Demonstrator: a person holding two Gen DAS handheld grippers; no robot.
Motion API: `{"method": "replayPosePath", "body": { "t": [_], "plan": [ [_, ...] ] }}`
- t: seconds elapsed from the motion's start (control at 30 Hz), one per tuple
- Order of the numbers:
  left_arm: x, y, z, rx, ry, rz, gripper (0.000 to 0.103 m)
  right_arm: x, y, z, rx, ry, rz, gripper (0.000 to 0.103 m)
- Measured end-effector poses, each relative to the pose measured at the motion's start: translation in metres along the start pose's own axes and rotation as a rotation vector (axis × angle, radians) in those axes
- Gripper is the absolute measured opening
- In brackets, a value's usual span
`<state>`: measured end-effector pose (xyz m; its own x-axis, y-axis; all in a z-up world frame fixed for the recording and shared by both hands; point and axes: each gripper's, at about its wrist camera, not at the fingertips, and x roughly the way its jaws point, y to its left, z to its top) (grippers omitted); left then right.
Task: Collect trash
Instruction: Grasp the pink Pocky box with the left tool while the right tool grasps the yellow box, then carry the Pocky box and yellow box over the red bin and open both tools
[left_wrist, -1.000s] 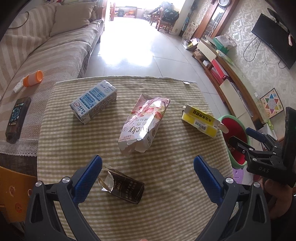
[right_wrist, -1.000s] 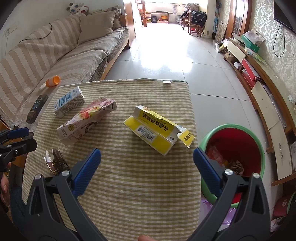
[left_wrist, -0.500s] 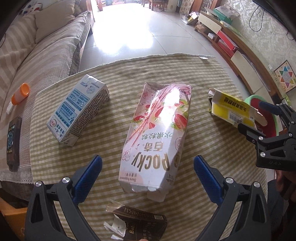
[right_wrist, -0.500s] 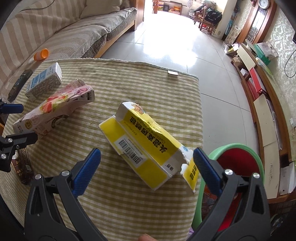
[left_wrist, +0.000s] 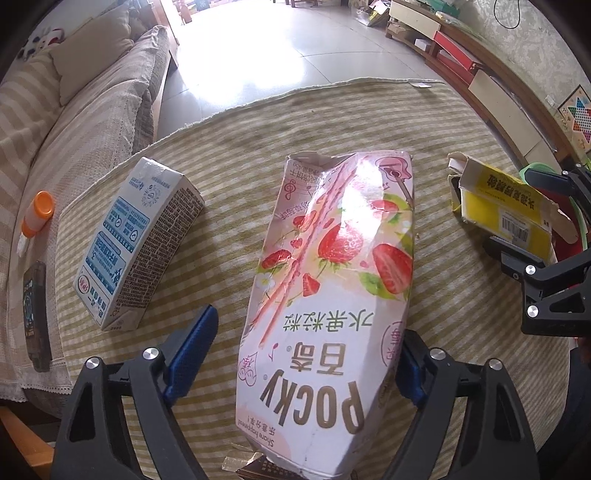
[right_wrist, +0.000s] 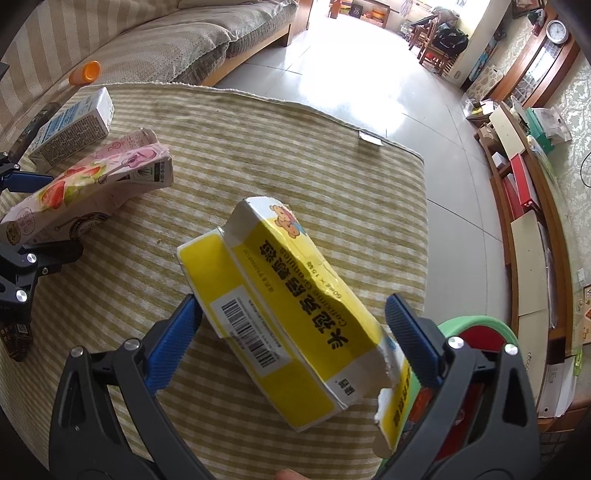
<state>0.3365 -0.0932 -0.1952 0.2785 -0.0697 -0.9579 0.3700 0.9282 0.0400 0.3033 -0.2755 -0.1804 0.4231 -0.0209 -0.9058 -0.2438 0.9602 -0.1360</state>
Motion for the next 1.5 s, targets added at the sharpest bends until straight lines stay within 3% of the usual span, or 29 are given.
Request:
{"method": "replayPosePath", "body": {
  "t": [0.17,0.33,0.63,0.73,0.77,0.8,1.03,1.5],
  "plan": [
    [0.001,-0.001,-0.003,0.007,-0.006,0.028,0.050,0.002,-0.003,-0.005,0.006,0.005,-0.005,0.080],
    [-0.005,-0.001,-0.005,-0.010,-0.022,0.011,0.048,-0.004,-0.006,-0.006,0.029,-0.002,0.002,0.075],
    [-0.029,0.002,-0.014,-0.027,-0.077,0.004,0.046,-0.021,-0.007,-0.009,0.044,-0.025,-0.017,0.054],
    [-0.038,0.003,-0.018,-0.033,-0.092,0.001,0.045,-0.030,-0.009,-0.009,0.059,-0.039,-0.020,0.040],
    [-0.041,0.004,-0.019,-0.036,-0.097,0.000,0.045,-0.034,-0.008,-0.009,0.055,-0.047,-0.020,0.021],
    [-0.043,0.004,-0.020,-0.036,-0.101,0.000,0.045,-0.036,-0.007,-0.008,0.053,-0.044,-0.022,0.014],
    [-0.060,0.002,-0.027,-0.042,-0.122,0.001,0.045,-0.049,-0.012,-0.011,0.087,-0.050,-0.017,0.013],
    [-0.110,-0.005,-0.039,-0.050,-0.205,0.003,0.045,-0.108,-0.008,-0.017,0.123,-0.144,0.022,0.007]
  ]
}}
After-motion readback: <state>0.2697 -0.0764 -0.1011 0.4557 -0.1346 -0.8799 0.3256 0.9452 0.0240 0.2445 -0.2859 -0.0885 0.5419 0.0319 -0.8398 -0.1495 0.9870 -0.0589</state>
